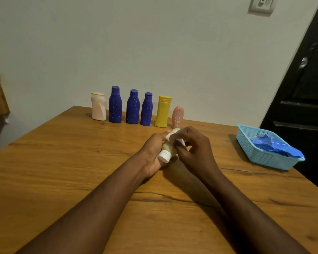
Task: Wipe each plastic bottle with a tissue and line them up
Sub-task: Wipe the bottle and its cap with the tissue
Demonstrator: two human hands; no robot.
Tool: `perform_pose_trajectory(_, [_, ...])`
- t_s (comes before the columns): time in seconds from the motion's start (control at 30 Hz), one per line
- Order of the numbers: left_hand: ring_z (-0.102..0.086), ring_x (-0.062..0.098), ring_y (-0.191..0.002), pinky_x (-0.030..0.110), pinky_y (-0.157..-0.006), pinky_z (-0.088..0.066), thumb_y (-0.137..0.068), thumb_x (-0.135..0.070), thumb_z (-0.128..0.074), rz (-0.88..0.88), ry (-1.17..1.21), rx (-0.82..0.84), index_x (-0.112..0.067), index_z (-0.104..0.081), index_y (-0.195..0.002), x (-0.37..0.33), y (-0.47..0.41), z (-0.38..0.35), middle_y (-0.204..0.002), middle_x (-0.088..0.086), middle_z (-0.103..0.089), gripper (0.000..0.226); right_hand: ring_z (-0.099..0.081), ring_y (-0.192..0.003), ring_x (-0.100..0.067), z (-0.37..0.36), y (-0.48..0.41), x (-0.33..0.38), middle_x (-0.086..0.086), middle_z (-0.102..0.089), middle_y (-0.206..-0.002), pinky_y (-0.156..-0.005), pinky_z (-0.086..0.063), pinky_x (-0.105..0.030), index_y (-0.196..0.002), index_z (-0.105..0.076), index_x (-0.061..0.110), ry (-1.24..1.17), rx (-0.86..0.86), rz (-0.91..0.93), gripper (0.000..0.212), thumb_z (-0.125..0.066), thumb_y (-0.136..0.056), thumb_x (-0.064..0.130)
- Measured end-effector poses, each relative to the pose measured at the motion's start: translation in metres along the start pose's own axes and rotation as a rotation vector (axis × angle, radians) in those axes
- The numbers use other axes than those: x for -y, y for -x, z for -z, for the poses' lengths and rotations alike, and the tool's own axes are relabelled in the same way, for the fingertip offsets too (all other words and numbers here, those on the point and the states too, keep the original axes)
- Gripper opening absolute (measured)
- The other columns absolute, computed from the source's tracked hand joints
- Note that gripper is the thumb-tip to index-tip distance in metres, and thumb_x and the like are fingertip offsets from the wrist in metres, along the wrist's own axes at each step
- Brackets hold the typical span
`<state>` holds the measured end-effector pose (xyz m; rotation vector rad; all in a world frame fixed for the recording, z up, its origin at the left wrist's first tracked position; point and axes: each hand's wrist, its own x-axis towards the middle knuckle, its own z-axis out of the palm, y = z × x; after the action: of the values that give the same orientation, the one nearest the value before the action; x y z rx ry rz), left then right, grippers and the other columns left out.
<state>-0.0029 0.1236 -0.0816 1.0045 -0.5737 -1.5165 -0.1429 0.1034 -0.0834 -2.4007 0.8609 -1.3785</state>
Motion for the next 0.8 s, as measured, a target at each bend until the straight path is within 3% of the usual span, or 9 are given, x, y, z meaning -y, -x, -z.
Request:
perform_pose_trajectory(0.1, [-0.07, 0.025, -0.096, 0.036, -0.068, -0.057, -0.105, -0.034, -0.054, -0.032, -0.064, 0.021, -0.02, -0.061, -0.133, 0.004, 0.006, -0.005, -0.122, 0.014, -0.07, 0.032, -0.061, -0.095, -0.006, 0.007, -0.003, -0.01, 0.006, -0.066, -0.107, -0.075, -0.056, -0.023, -0.105, -0.072, 0.02, 0.005, -0.154, -0.128, 0.016, -0.07, -0.091, 0.014])
perform_pose_trajectory(0.23, [-0.069, 0.027, -0.1, 0.036, -0.065, -0.057, -0.107, -0.037, -0.053, -0.045, -0.059, 0.007, -0.023, -0.058, -0.137, 0.005, 0.01, -0.008, -0.128, 0.017, -0.067, 0.034, -0.063, -0.087, -0.006, 0.01, -0.001, -0.016, 0.007, -0.07, -0.099, -0.076, -0.059, -0.032, -0.1, -0.074, 0.02, -0.02, -0.159, -0.273, 0.013, -0.072, -0.089, 0.015])
perform_pose_trajectory(0.37, [-0.068, 0.034, -0.114, 0.05, -0.102, -0.055, -0.108, -0.033, -0.052, -0.068, 0.041, -0.03, -0.017, -0.06, -0.133, -0.001, 0.009, -0.007, -0.125, 0.019, -0.069, 0.031, -0.065, -0.087, -0.007, 0.005, 0.002, -0.001, 0.01, -0.069, -0.094, -0.076, -0.059, -0.034, -0.094, -0.078, 0.02, -0.075, 0.01, -0.144, 0.014, -0.074, -0.084, 0.011])
perform_pose_trajectory(0.53, [-0.071, 0.034, -0.111, 0.046, -0.097, -0.059, -0.105, -0.036, -0.058, -0.013, 0.082, -0.081, -0.004, -0.058, -0.136, -0.006, 0.006, 0.0, -0.122, 0.022, -0.072, 0.045, -0.063, -0.09, -0.01, 0.0, 0.004, 0.011, 0.004, -0.067, -0.098, -0.077, -0.058, -0.033, -0.099, -0.08, 0.018, -0.043, 0.197, 0.068, 0.024, -0.071, -0.079, 0.006])
perform_pose_trajectory(0.67, [-0.073, 0.031, -0.095, 0.042, -0.075, -0.063, -0.106, -0.038, -0.056, 0.01, 0.096, -0.096, -0.005, -0.054, -0.139, -0.009, 0.006, -0.001, -0.117, 0.021, -0.072, 0.047, -0.061, -0.097, -0.009, 0.005, 0.003, 0.011, 0.006, -0.066, -0.106, -0.082, -0.058, -0.033, -0.104, -0.078, 0.02, -0.011, 0.259, 0.061, 0.027, -0.072, -0.08, 0.008])
perform_pose_trajectory(0.8, [-0.07, 0.035, -0.107, 0.051, -0.089, -0.06, -0.107, -0.037, -0.054, -0.026, 0.176, -0.173, -0.011, -0.043, -0.148, -0.014, 0.006, -0.002, -0.121, 0.021, -0.068, 0.049, -0.064, -0.092, -0.01, 0.004, 0.003, 0.012, 0.004, -0.068, -0.103, -0.081, -0.059, -0.036, -0.1, -0.078, 0.021, 0.02, 0.24, -0.007, 0.022, -0.074, -0.081, 0.01])
